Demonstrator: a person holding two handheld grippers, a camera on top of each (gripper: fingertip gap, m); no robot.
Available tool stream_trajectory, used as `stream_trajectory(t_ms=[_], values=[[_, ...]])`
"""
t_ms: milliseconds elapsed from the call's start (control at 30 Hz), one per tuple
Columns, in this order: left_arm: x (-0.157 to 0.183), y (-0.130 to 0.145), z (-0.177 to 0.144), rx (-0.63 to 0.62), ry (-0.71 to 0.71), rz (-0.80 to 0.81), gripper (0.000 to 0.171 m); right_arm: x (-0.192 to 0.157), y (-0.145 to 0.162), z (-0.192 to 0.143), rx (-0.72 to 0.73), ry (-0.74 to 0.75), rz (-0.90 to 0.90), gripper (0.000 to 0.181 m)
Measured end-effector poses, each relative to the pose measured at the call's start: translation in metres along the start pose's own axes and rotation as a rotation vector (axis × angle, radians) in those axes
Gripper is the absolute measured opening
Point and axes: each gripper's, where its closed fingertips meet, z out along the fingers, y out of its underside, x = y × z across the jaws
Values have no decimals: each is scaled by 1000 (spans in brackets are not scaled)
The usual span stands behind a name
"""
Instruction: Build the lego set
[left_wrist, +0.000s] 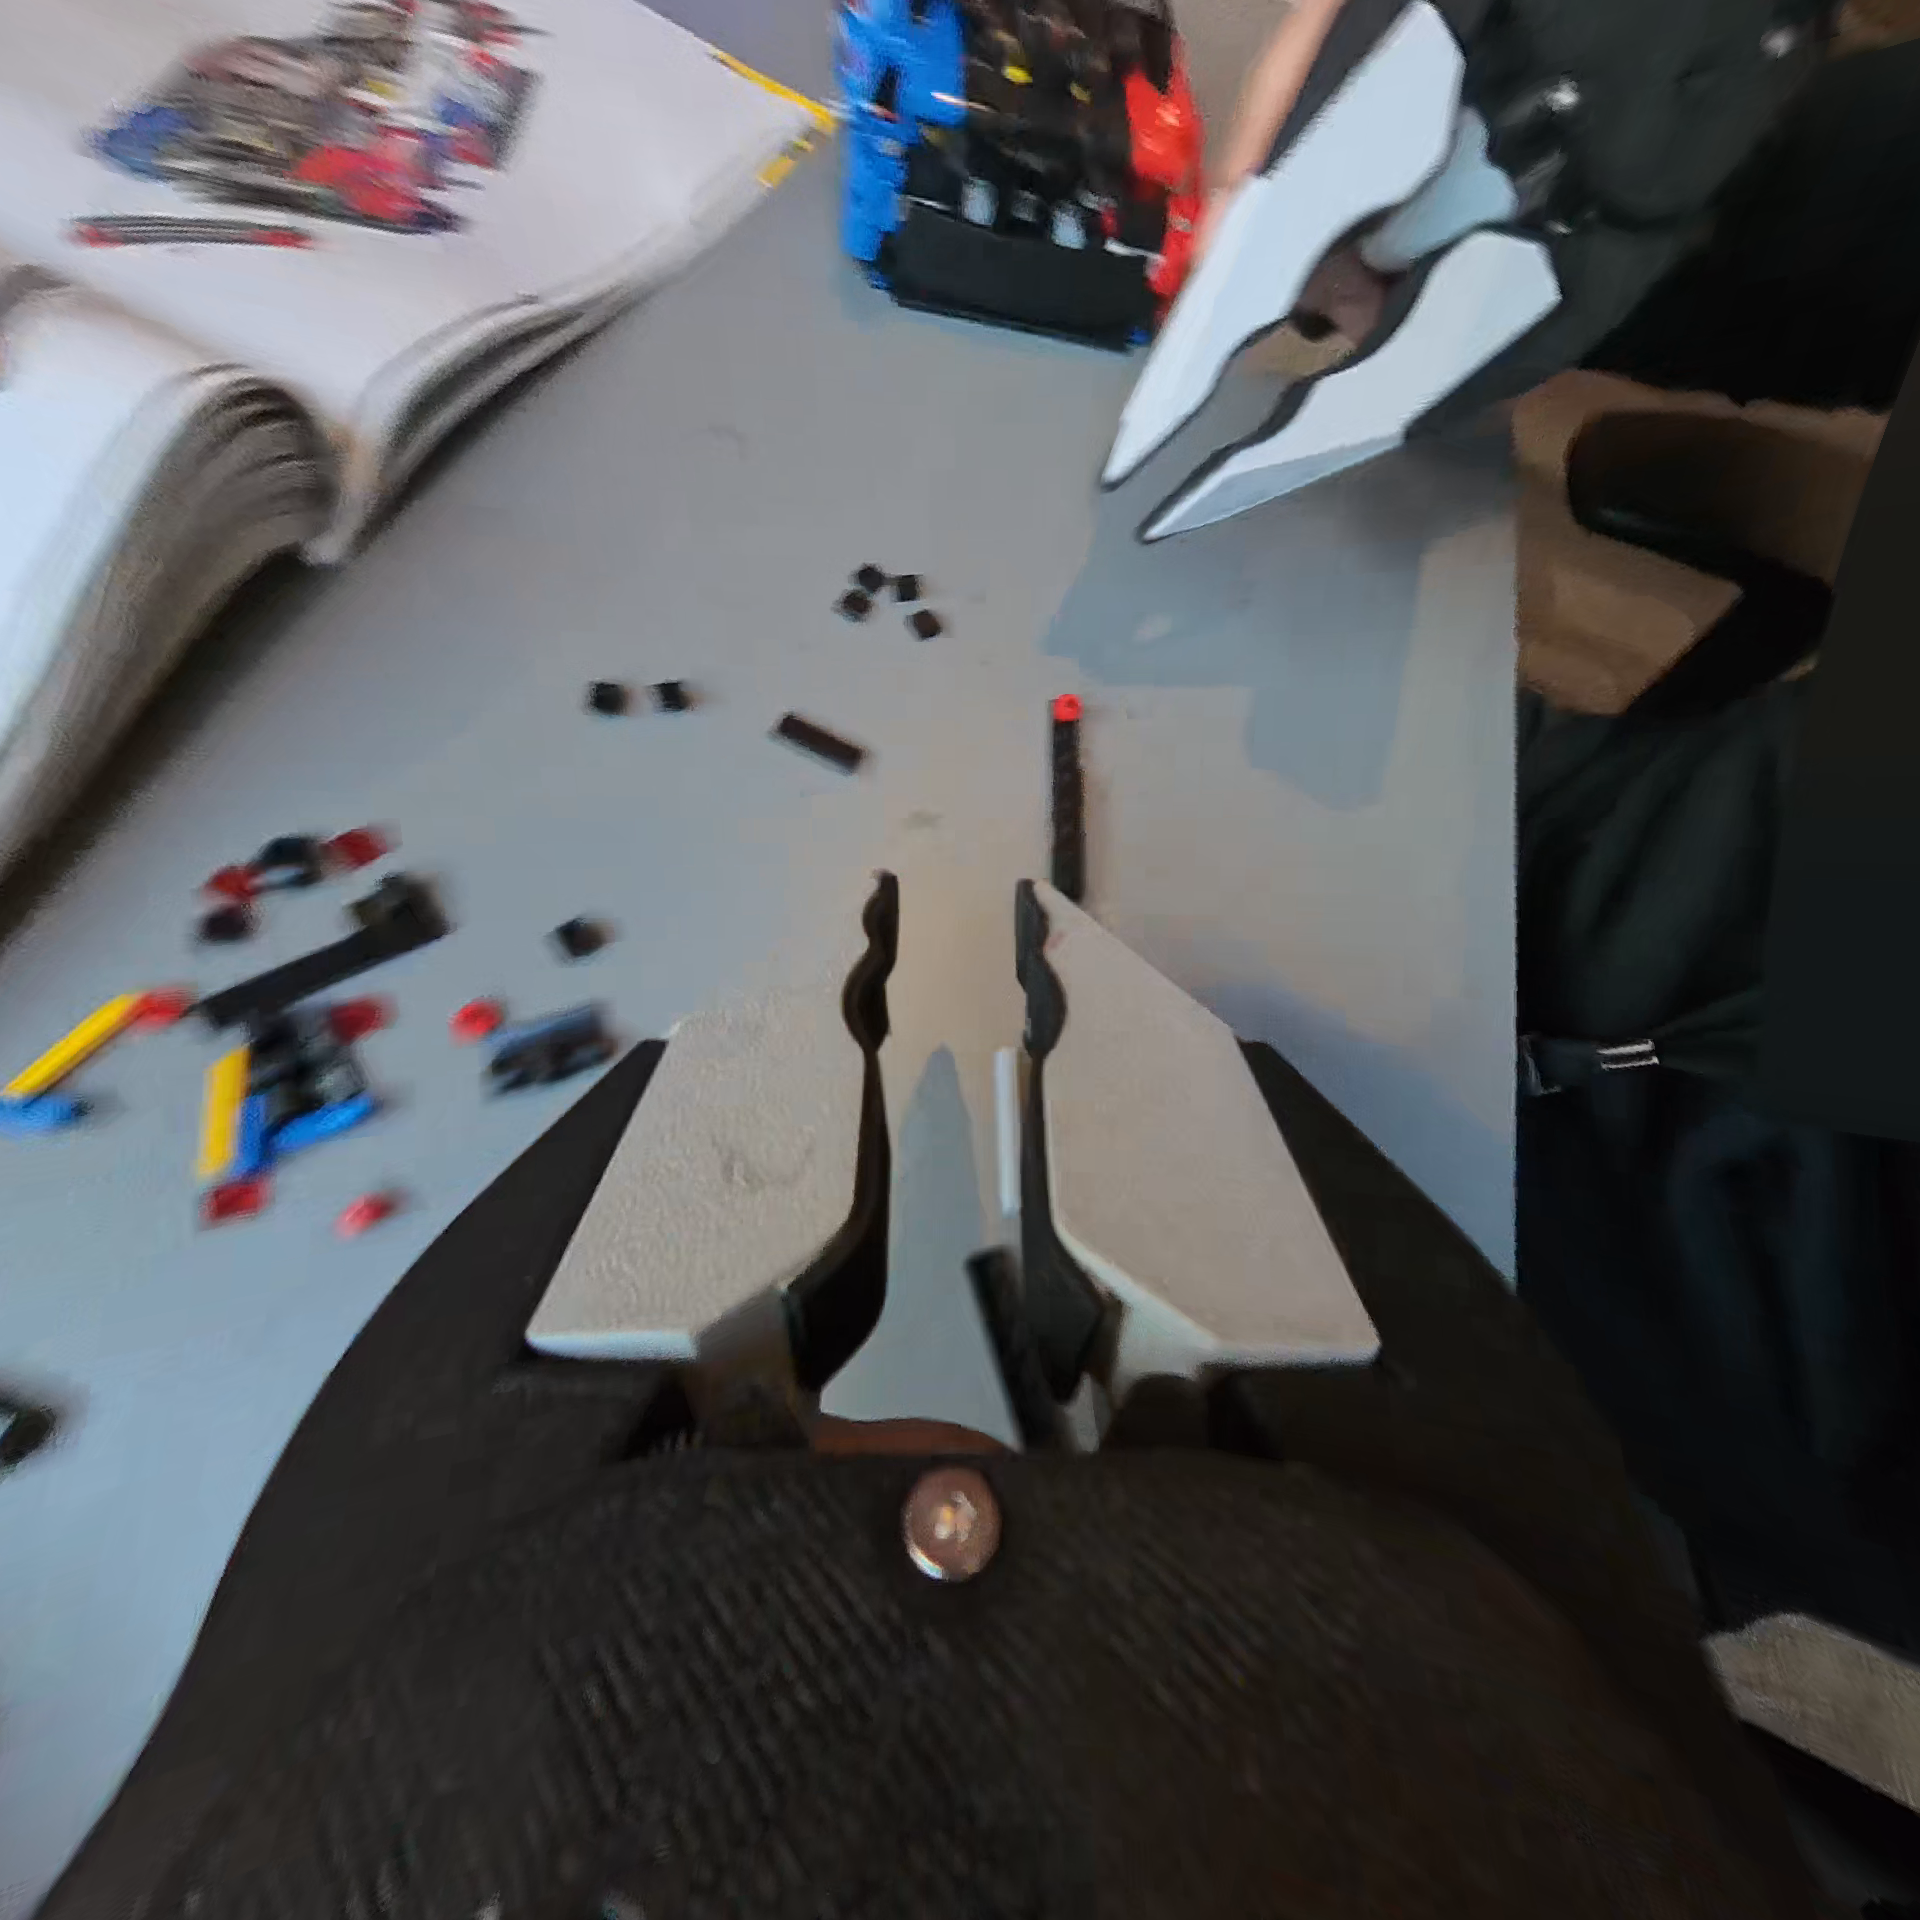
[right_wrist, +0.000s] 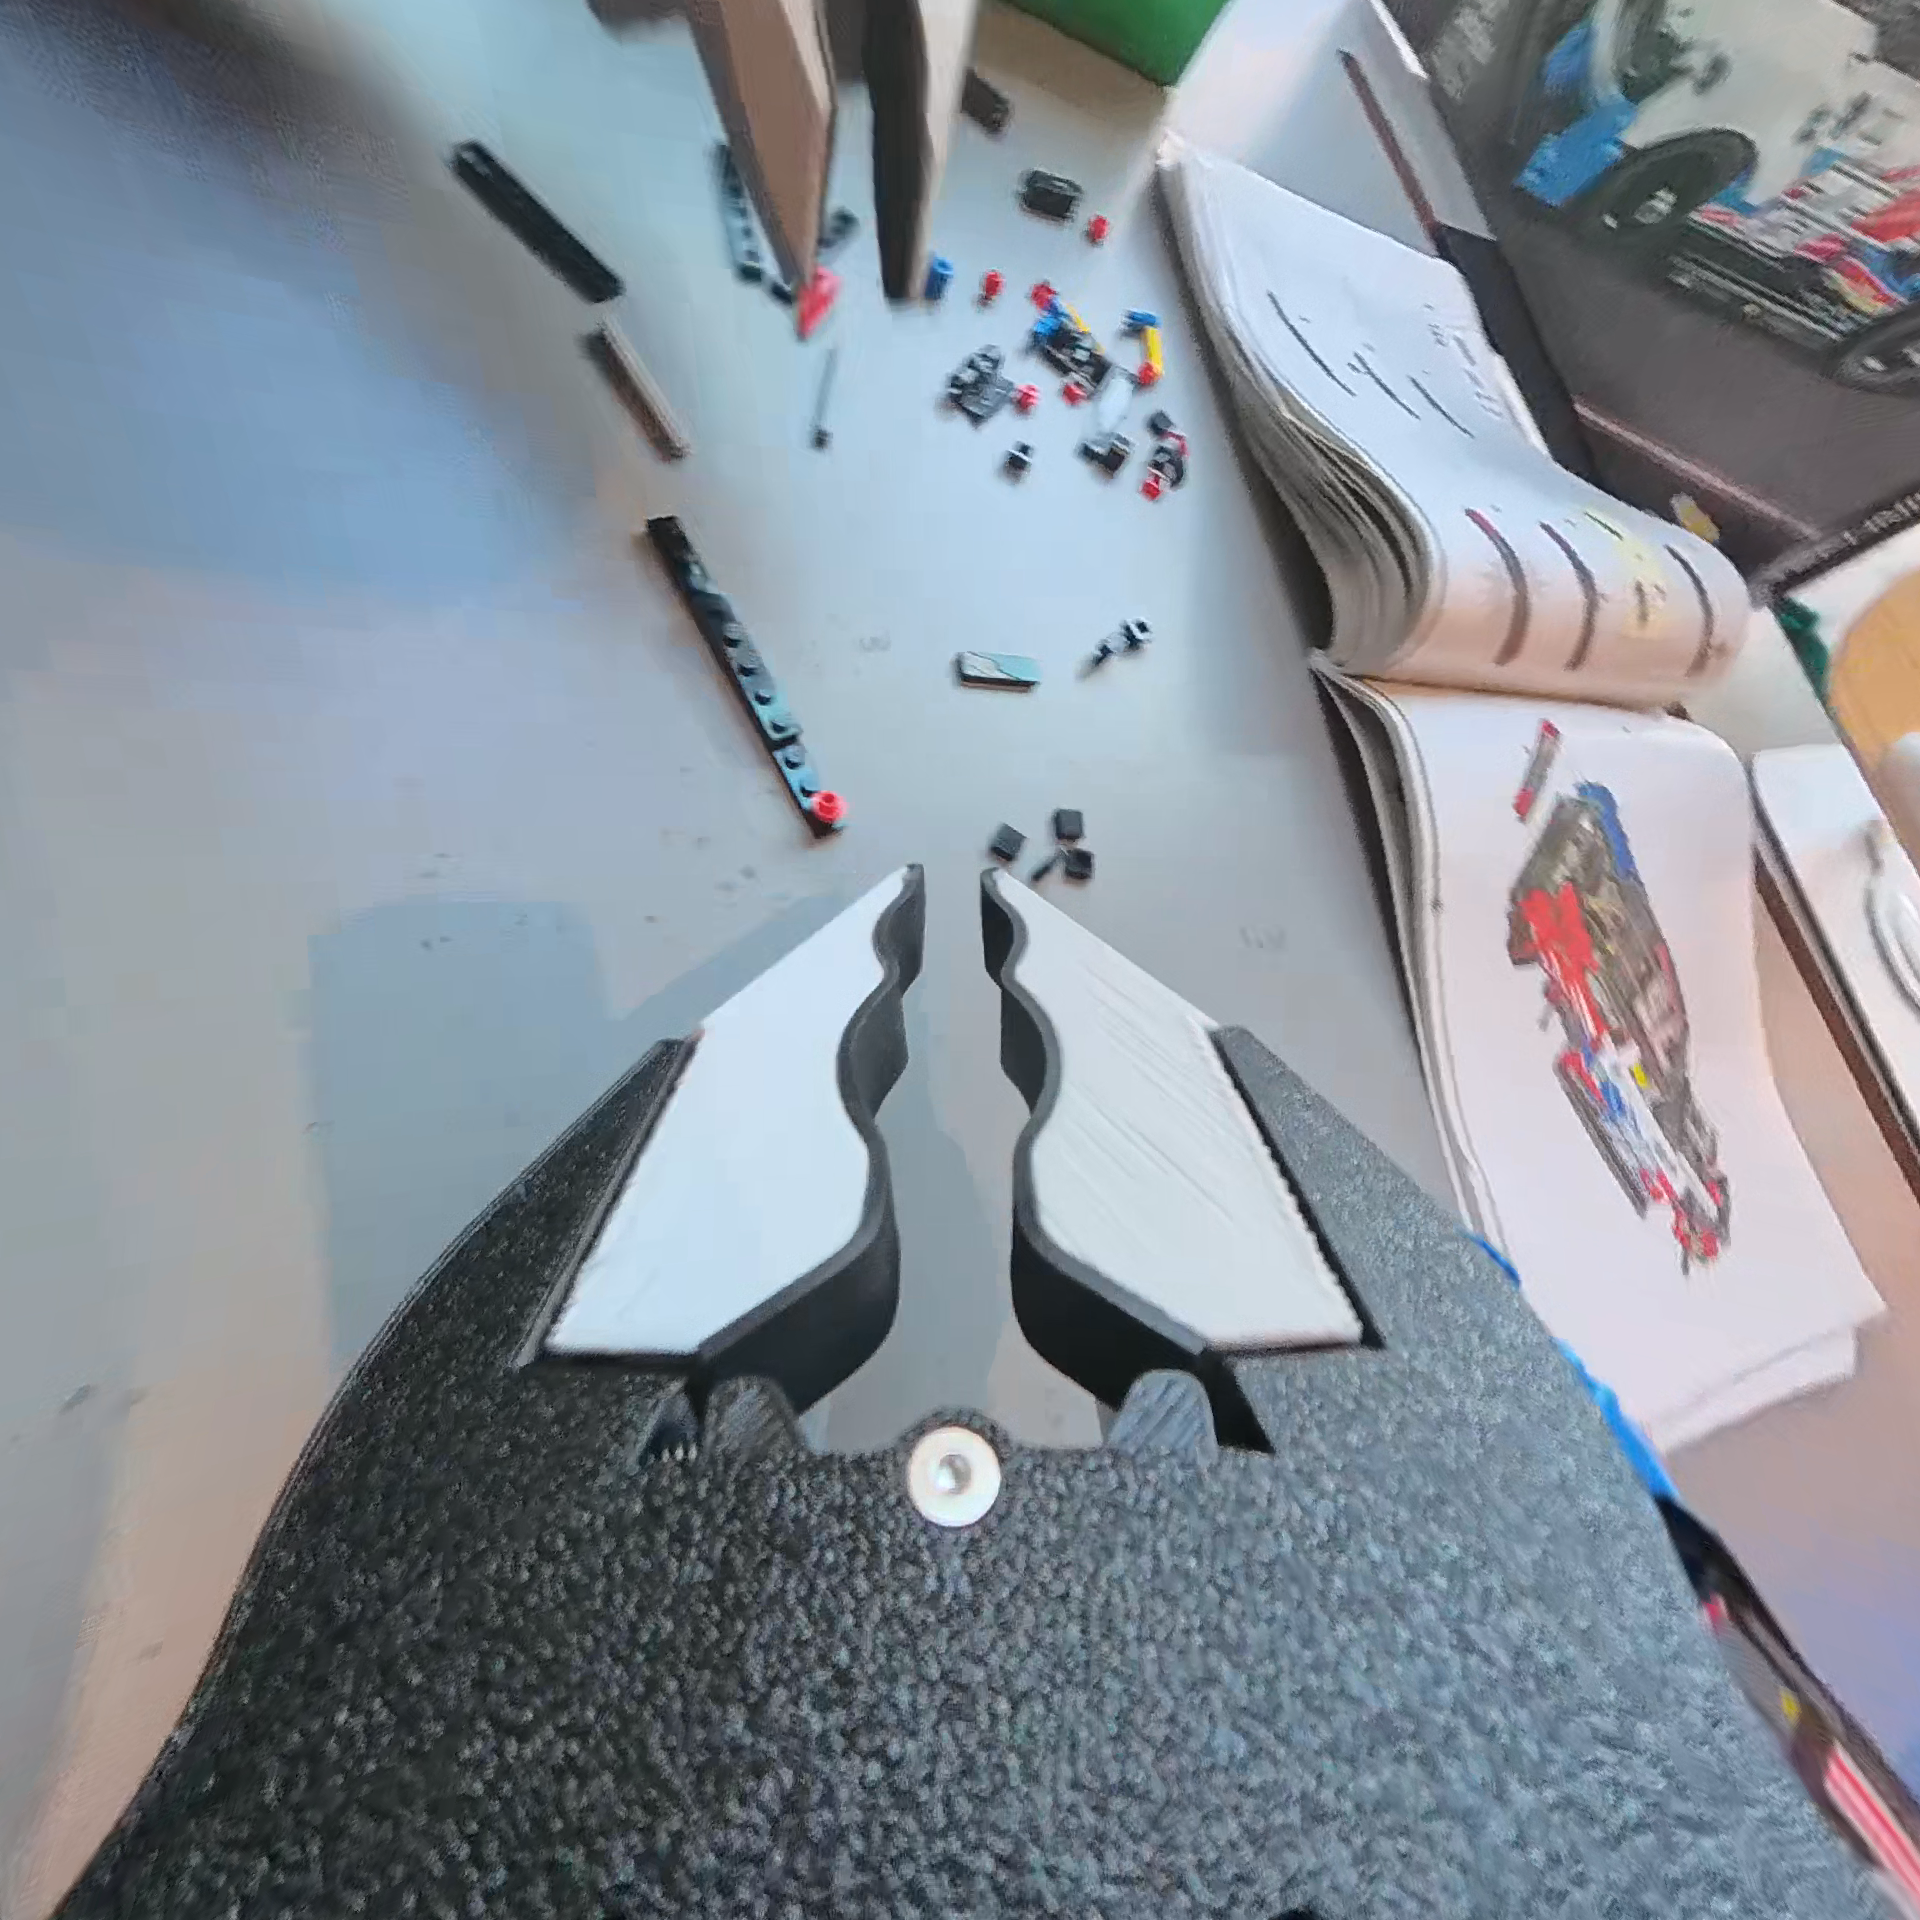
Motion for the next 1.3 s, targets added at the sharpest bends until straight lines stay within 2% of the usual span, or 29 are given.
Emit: stream_trajectory(t_ms=[100, 267, 333, 433, 533, 600, 667, 800, 1133, 1167, 1300], values=[[-25, 17, -30, -43, -98, -54, 20, 3, 1, -8, 33, 4, 92, 9], [-51, 45, -46, -179, -269, -36, 21, 7, 0, -6, 83, 52, 163, 4], [-61, 51, -55, -189, -327, -47, 20, 11, -2, -7, 114, 97, 197, 2], [-77, 49, -61, -139, -388, -117, 17, 5, -5, -5, 143, 65, 251, 3], [-88, 37, -54, -79, -414, -141, 16, 0, -6, -2, 164, 46, 271, 3], [-91, 31, -40, -81, -400, -136, 13, -3, -6, 0, 161, 37, 261, 3], [-90, 30, -22, -137, -367, -118, 13, -5, -7, -1, 162, 41, 241, 3], [-102, 38, -1, -263, -394, -71, 13, -9, -7, -2, 165, 36, 215, 3], [-110, 39, 9, -311, -383, -73, 9, -8, -8, -6, 191, 7, 241, 3], [-109, 38, 10, -303, -373, -75, 5, -8, -8, -6, 191, 8, 243, 3], [-109, 39, 10, -296, -364, -79, 5, -6, -7, -6, 187, 9, 250, 3]])
